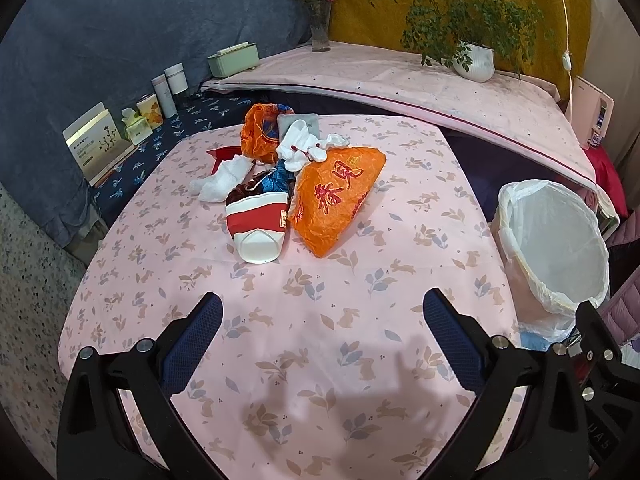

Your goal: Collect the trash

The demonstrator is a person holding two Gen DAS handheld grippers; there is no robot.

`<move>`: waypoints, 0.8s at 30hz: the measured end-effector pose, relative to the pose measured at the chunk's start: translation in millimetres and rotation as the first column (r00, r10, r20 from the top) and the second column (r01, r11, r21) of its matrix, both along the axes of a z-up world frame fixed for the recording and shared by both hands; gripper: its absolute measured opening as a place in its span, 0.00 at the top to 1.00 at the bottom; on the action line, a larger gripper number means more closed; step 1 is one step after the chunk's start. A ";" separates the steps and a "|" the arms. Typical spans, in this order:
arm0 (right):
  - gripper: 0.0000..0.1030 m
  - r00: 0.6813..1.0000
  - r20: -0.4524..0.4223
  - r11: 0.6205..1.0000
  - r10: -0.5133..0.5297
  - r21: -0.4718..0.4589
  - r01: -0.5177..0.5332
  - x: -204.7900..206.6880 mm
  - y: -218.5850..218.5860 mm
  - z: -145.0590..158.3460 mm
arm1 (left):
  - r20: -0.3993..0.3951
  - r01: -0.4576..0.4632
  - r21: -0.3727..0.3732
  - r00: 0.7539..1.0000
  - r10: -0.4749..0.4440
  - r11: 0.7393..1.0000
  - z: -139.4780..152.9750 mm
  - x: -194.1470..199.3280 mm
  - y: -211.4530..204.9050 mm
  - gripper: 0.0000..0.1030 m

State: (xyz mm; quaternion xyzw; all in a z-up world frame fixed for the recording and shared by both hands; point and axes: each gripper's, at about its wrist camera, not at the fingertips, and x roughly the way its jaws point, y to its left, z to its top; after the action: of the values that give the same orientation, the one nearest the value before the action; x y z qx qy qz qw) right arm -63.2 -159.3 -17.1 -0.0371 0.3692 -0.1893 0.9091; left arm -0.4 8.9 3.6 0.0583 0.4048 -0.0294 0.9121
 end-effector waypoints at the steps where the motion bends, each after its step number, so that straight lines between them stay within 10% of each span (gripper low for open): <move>1: 0.07 1.000 0.000 1.000 0.000 0.001 0.000 0.0 -0.1 -0.1 | 0.001 0.001 0.000 1.000 -0.001 1.000 0.3 0.0 0.0 0.07; 24: 0.07 1.000 0.000 1.000 0.000 0.001 0.000 -0.3 -0.5 -1.2 | -0.001 0.001 0.001 1.000 -0.001 1.000 -1.8 0.1 -1.6 0.07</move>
State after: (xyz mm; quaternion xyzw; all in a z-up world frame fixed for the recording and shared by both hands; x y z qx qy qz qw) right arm -63.6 -159.7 -18.4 -0.0364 0.3696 -0.1892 0.9090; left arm -0.3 7.3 1.7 0.0587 0.4053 -0.0296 0.9118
